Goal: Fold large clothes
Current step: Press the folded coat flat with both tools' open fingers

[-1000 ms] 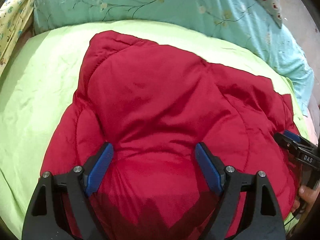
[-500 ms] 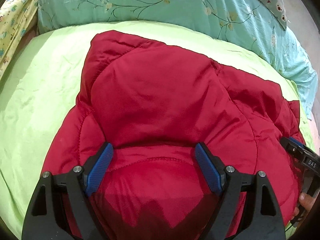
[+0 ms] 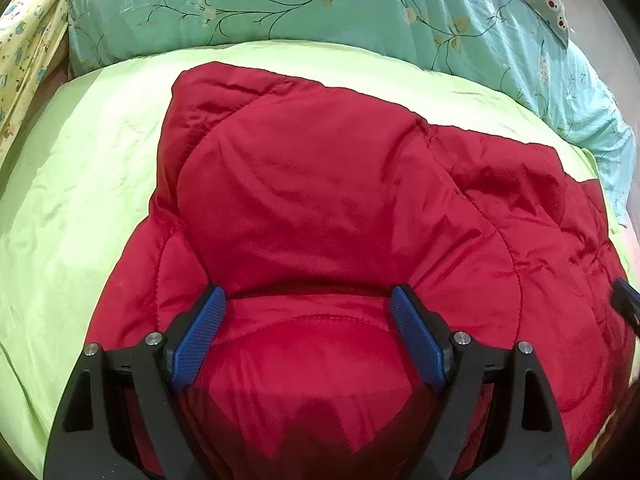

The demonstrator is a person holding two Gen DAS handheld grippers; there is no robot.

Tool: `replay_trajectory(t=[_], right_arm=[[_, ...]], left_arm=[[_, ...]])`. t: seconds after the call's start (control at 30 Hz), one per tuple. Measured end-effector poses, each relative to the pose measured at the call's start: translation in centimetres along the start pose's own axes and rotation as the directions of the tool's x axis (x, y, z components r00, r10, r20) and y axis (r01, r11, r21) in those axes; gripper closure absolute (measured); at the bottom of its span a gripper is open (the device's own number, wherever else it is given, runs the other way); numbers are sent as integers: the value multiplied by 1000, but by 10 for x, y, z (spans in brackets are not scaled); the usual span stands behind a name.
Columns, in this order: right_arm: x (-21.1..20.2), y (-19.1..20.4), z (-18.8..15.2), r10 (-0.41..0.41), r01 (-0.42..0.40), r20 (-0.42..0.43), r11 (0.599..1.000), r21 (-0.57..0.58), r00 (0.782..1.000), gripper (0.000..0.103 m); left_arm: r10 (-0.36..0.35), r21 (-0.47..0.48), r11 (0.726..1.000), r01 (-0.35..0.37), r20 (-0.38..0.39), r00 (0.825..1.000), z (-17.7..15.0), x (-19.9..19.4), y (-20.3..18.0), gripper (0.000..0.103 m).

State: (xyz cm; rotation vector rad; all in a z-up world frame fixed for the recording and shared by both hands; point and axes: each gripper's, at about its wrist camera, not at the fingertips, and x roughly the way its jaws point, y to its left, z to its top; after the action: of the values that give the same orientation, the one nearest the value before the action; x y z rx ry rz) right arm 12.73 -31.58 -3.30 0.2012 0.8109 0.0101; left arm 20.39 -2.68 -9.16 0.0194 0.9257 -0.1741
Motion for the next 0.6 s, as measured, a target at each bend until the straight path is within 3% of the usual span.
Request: replay_trajectory(t=[0.1, 0.2, 0.27, 0.47, 0.6], right_arm=[[-4, 14, -8, 8, -11, -39, 998, -69, 999, 15], [14, 19, -13, -83, 71, -83, 987, -142, 993, 11], [27, 12, -16, -85, 72, -99, 988, -135, 991, 6], [37, 1, -15, -67, 57, -101, 993, -99, 993, 5], [34, 1, -16, -59, 51, -91, 994, -92, 994, 5]], left_arm=[[7, 2, 1000, -7, 2, 1000, -1, 0, -1, 17], [6, 0, 1000, -6, 5, 1000, -2, -3, -1, 17], [-12, -5, 1000, 12, 13, 1000, -4, -14, 0, 17], [-70, 22, 997, 69, 47, 996, -29, -68, 1, 17], [-138, 9, 990, 137, 9, 990, -59, -92, 2, 17]])
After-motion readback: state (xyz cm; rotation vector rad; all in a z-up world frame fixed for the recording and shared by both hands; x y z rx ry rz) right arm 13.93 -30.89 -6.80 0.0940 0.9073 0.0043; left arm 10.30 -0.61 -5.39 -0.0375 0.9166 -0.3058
